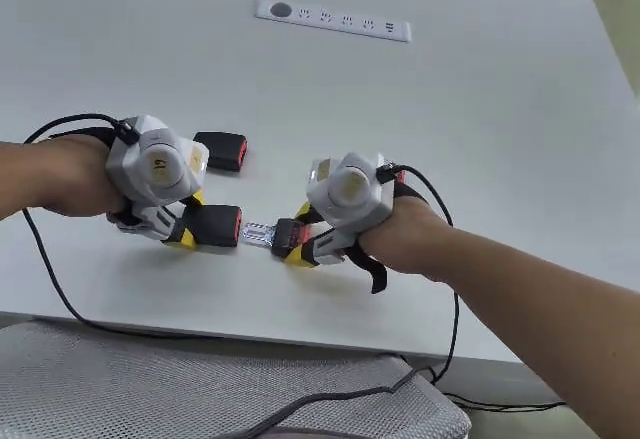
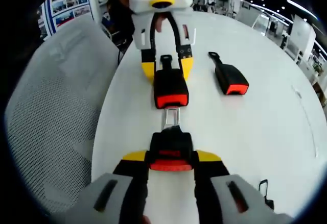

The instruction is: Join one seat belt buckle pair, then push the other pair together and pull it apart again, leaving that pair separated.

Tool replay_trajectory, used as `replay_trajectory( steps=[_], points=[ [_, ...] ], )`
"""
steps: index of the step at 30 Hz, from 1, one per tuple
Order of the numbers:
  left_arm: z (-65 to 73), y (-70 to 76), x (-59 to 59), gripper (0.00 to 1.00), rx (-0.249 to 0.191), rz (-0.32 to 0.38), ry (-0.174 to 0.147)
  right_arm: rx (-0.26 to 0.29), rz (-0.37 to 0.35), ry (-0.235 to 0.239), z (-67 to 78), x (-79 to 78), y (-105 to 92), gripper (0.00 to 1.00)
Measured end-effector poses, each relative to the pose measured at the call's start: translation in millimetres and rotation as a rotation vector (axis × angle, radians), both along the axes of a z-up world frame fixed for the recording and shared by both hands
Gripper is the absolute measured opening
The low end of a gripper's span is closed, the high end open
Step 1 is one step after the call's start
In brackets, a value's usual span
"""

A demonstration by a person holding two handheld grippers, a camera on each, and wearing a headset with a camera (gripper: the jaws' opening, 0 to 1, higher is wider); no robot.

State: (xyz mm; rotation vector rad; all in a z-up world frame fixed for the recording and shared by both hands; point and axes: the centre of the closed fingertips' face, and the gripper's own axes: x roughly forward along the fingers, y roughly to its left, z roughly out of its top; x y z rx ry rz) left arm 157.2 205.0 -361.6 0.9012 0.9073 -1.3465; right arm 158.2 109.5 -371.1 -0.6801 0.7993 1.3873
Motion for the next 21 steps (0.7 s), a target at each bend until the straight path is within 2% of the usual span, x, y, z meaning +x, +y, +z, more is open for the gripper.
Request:
replay_trajectory(
  steps=[7,10,16,21],
  points=[
    [0.3,0.2,-0.4,0.32,0.0,0.005,-0.001,-0.019,-0.014,-0.004,-0.6,0.4,1.4,0.34],
    [0.1,0.3,-0.6,0.32,0.002,0.005,0.001,-0.024,0.005,-0.031,2.2,0.4,5.7,0.34],
    [-6.1,2.6,4.6,0.32,0.008,0.003,-0.001,-0.018,0.029,-0.049,2.4,0.9,13.2,0.34],
    [-12.1,4.6,9.5,0.32,0.008,-0.002,-0.002,-0.003,0.048,-0.029,0.8,1.9,14.9,0.34]
  ],
)
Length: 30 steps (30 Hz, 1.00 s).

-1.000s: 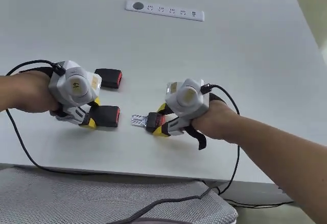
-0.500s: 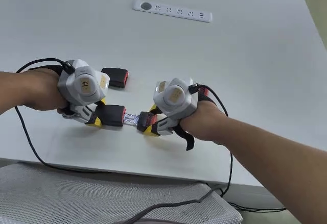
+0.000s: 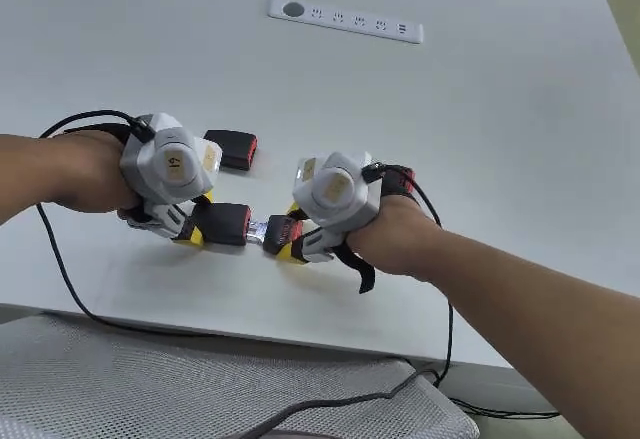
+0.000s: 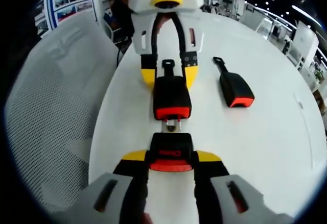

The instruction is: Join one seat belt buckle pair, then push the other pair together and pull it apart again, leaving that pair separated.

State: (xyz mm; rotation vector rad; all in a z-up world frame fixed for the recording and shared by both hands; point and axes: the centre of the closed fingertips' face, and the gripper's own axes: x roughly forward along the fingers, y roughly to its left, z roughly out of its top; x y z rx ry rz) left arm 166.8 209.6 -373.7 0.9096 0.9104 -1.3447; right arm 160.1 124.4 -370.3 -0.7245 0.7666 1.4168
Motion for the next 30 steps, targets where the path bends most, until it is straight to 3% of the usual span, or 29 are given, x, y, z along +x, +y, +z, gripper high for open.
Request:
replay_trajectory(
  steps=[9,23,25,30],
  points=[
    [-5.7,0.8,3.5,0.31,-0.002,-0.021,0.004,0.014,-0.004,-0.011,0.0,0.1,2.3,0.32],
    [-3.5,-1.3,0.2,0.31,0.016,-0.04,0.001,0.002,0.001,-0.02,0.3,2.8,8.3,0.32],
    [-3.7,-1.8,0.3,0.31,0.016,-0.047,0.003,0.029,-0.002,-0.004,2.3,2.3,12.8,0.32],
    [-3.0,-2.3,-0.7,0.31,0.02,-0.052,0.0,0.007,0.012,-0.016,1.0,1.6,19.1,0.31]
  ],
)
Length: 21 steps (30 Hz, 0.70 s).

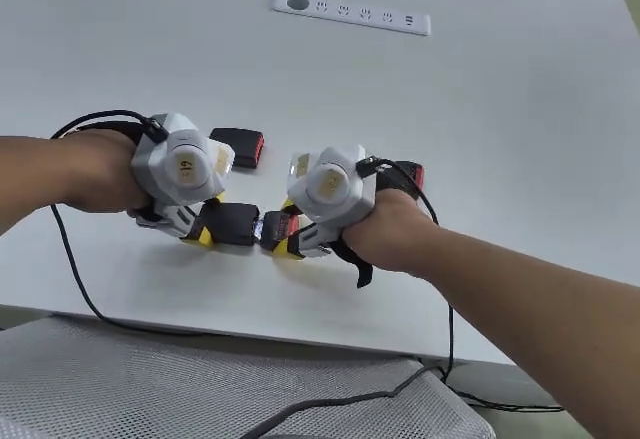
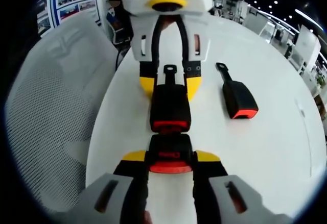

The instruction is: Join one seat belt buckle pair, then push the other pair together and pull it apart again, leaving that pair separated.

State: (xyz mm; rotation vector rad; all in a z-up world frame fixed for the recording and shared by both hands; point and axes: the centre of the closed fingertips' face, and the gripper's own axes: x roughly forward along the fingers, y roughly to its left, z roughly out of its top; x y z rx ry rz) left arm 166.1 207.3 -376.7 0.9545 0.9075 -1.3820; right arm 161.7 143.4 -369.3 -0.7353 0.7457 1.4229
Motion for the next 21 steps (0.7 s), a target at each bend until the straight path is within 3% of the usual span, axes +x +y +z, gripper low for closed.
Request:
replay_trajectory(
  steps=[11,15,21],
  points=[
    [1.5,1.6,0.3,0.31,0.003,0.005,0.007,-0.003,-0.005,-0.003,0.9,-0.7,-3.1,0.31],
    [4.8,3.8,-1.0,0.31,-0.046,0.047,0.011,-0.003,0.007,-0.01,1.2,-1.5,-3.9,0.31],
    [12.7,1.0,-6.8,0.3,-0.043,0.033,0.021,-0.014,-0.003,0.006,0.3,-1.0,-3.6,0.31]
  ],
)
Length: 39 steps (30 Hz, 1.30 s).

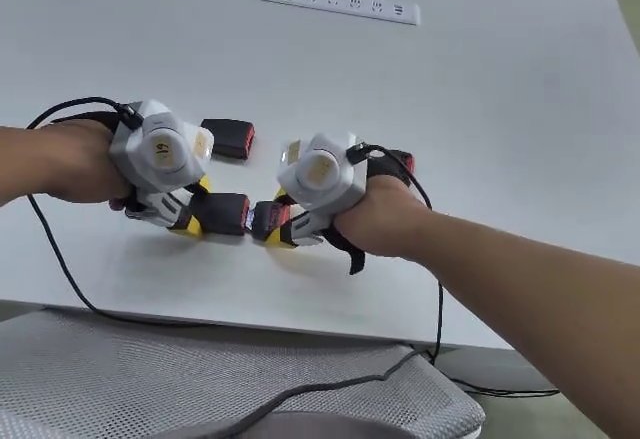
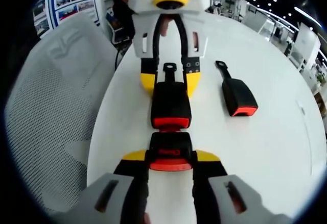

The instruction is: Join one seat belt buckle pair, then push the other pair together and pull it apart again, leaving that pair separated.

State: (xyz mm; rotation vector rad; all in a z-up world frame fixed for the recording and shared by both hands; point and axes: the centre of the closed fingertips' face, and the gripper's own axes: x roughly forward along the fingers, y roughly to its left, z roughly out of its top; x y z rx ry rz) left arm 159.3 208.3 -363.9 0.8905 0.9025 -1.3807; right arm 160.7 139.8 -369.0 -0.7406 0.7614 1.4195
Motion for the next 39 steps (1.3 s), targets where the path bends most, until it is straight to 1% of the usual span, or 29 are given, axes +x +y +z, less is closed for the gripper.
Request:
replay_trajectory(
  steps=[5,11,15,20,25,29,32,33,35,39],
  points=[
    [3.8,-0.2,-2.8,0.3,-0.007,0.009,0.001,-0.003,-0.003,-0.001,-0.3,-0.1,-0.3,0.31],
    [5.5,-0.5,-3.4,0.3,-0.001,0.009,0.002,-0.006,-0.006,-0.003,-0.6,0.5,-0.5,0.31],
    [5.4,-0.5,-2.9,0.3,-0.007,0.004,0.004,0.0,-0.007,-0.004,-0.5,0.5,-0.6,0.31],
    [4.7,-0.7,-2.0,0.31,0.001,-0.003,0.003,0.006,-0.019,-0.001,-0.5,0.5,0.1,0.31],
    [3.7,-0.6,-0.7,0.31,0.003,0.013,0.0,0.01,-0.03,-0.002,-0.6,0.7,1.0,0.32],
    [3.3,-0.4,-0.1,0.32,0.002,0.019,0.002,0.022,-0.037,0.003,-0.1,1.0,1.5,0.33],
    [1.4,0.0,2.2,0.33,0.002,0.023,0.003,0.026,-0.043,0.011,-0.2,0.8,2.0,0.33],
    [-0.8,1.1,5.1,0.33,-0.006,0.033,0.005,0.029,-0.053,0.027,-0.7,1.7,1.6,0.33],
    [-2.9,2.2,7.0,0.33,-0.016,0.045,0.009,0.029,-0.05,0.028,-0.9,1.3,1.9,0.34],
    [-6.8,2.7,9.9,0.33,-0.012,0.046,0.006,0.03,-0.054,0.03,-0.5,0.6,2.2,0.34]
  ],
)
